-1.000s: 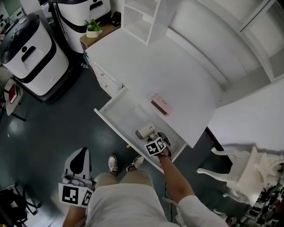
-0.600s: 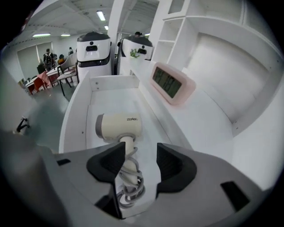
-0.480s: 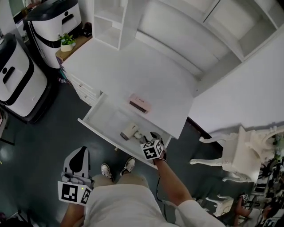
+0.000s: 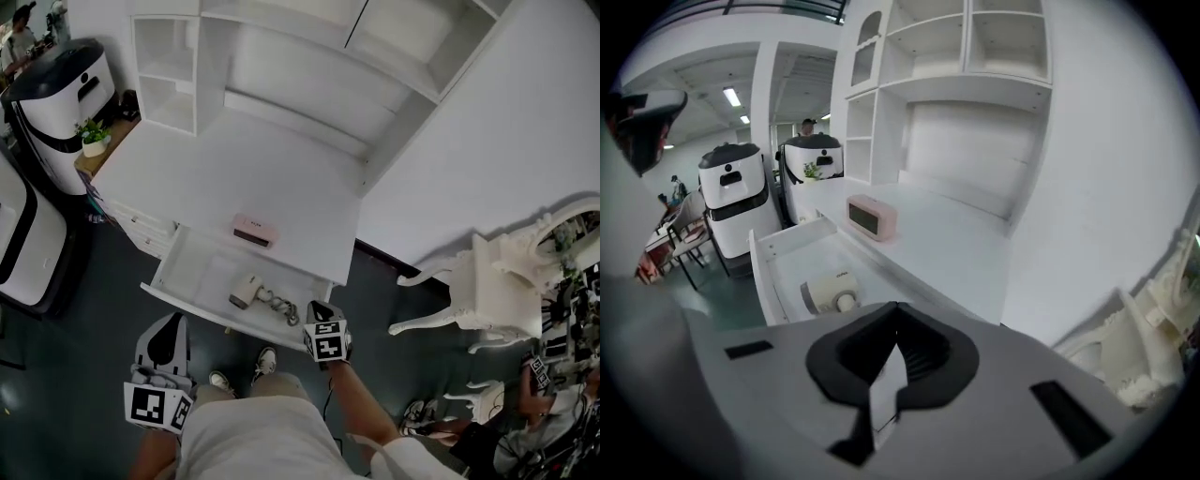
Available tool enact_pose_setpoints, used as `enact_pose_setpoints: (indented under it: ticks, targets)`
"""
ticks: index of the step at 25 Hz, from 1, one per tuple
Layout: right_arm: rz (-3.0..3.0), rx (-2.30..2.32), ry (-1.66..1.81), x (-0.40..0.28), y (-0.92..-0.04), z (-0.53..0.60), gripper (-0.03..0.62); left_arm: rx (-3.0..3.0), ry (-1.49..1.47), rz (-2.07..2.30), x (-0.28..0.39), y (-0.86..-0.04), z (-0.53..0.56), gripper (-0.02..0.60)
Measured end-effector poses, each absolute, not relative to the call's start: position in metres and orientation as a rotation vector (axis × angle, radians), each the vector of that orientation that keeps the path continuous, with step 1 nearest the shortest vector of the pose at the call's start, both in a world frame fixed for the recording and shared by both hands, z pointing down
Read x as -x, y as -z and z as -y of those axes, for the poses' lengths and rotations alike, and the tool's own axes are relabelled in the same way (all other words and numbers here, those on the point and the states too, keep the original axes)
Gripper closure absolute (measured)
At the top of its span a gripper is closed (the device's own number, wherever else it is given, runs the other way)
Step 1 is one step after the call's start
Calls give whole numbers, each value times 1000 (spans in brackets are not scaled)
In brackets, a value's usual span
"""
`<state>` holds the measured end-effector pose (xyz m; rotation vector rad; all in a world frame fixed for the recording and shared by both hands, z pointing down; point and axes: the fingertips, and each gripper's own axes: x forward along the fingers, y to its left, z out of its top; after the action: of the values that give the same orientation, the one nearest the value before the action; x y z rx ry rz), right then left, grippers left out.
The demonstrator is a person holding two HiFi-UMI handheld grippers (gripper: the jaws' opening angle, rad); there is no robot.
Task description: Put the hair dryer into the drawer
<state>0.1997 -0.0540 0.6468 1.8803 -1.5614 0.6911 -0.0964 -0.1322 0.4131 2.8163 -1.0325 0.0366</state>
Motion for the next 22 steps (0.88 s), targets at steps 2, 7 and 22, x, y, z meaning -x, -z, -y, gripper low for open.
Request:
enact_pose_setpoints:
  ticks: [2,7,22]
  targets:
    - [1547,-1924,-719,-203,-642,41,583,-2829,-33,1006,93,-412,130,566]
    - [1541,-2045,-750,-212,-623,28,583,-2847,-27,988,94,-406,132,566]
    - [1896,-2392,-575,-235,-455,61,583,-2924,62,1096,83,-357,165,566]
